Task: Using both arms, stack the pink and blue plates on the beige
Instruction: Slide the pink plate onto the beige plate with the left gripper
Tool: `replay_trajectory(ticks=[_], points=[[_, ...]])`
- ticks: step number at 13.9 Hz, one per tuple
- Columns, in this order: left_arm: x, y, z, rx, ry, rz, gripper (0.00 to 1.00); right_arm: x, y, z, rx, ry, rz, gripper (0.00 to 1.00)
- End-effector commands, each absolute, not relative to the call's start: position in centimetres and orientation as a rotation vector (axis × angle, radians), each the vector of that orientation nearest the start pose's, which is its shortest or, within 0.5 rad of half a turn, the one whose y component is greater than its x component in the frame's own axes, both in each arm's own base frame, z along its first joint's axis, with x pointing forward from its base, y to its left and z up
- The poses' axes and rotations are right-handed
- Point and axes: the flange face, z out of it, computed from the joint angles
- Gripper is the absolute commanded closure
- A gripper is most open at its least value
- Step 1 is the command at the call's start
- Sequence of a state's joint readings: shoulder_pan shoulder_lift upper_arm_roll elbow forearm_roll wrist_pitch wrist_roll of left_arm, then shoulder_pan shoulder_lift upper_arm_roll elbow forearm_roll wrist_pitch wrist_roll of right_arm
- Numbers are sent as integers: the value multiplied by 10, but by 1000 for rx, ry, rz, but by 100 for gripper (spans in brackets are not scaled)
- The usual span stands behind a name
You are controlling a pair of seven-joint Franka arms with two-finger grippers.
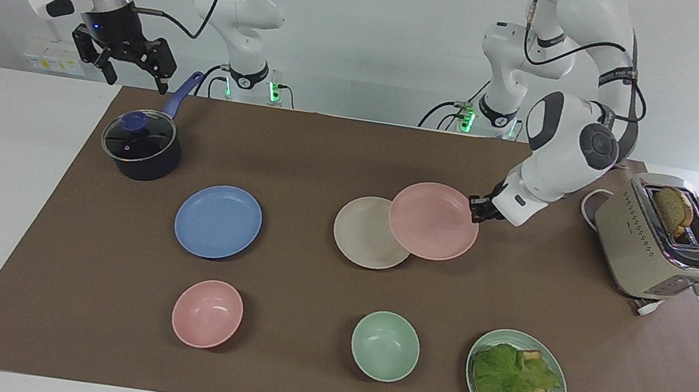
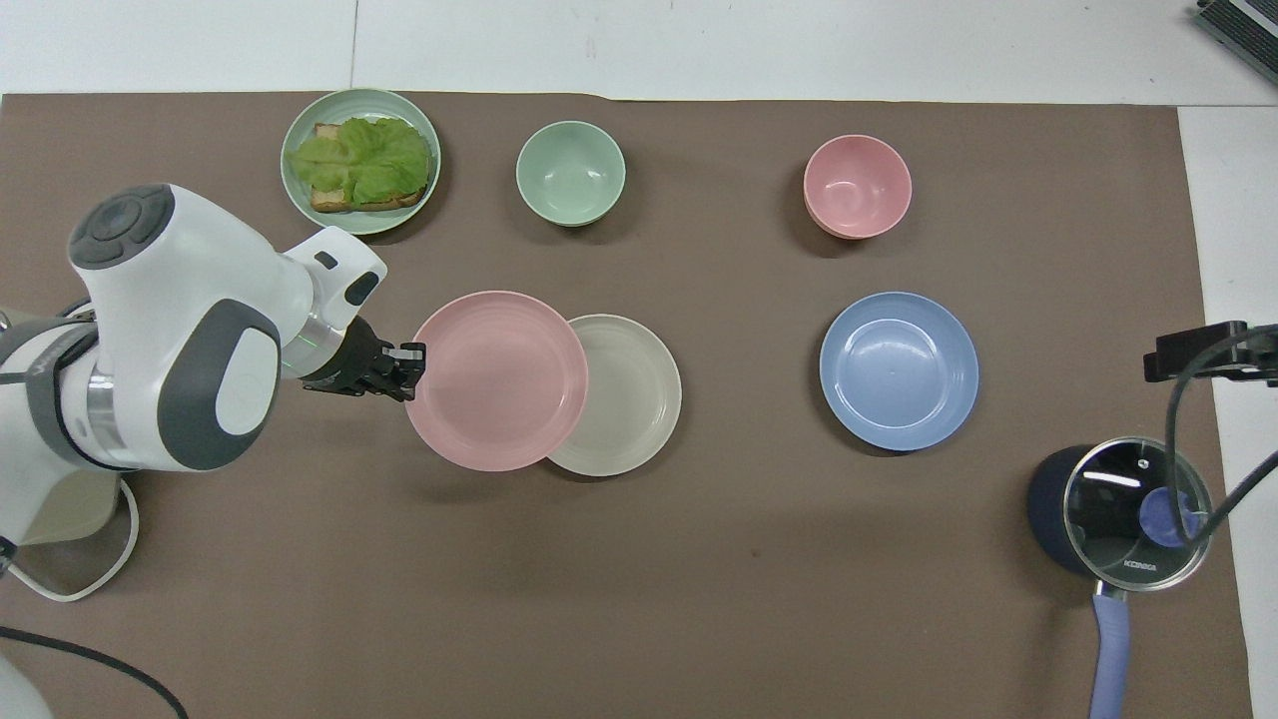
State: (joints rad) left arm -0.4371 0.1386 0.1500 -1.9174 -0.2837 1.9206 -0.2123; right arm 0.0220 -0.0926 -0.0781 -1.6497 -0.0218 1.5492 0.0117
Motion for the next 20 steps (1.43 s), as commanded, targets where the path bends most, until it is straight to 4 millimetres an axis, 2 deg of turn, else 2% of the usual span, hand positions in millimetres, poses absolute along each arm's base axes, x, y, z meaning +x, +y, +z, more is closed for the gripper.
replay_trajectory(ticks=[1, 4, 5, 7, 13, 14, 16, 17, 18, 19, 20], points=[[533, -215, 418, -3368, -102, 255, 100, 519, -41, 622, -3130, 117, -12, 0], [520, -254, 407, -3378, -112, 212, 100, 520, -53, 614, -3130, 146, -14, 0], [520, -255, 401, -3377, -139, 193, 100, 520, -53, 609, -3129, 148, -12, 0], [516, -278, 376, -3361, -105, 185, 100, 519, -53, 594, -3128, 146, 31, 0], [510, -270, 364, -3348, -130, 213, 100, 519, -53, 592, -3128, 143, 33, 0], [511, -270, 366, -3350, -132, 206, 86, 521, -53, 589, -3129, 141, 22, 0], [513, -271, 367, -3356, -144, 181, 7, 523, -57, 578, -3129, 150, 17, 0], [512, -271, 366, -3355, -139, 183, 0, 524, -53, 578, -3130, 148, 2, 0], [513, -272, 367, -3356, -138, 180, 0, 525, -52, 577, -3130, 143, 2, 0], [513, -273, 368, -3357, -140, 179, 0, 527, -52, 569, -3129, 139, 24, 0], [516, -271, 369, -3358, -141, 172, 0, 531, -53, 554, -3129, 137, 45, 0]])
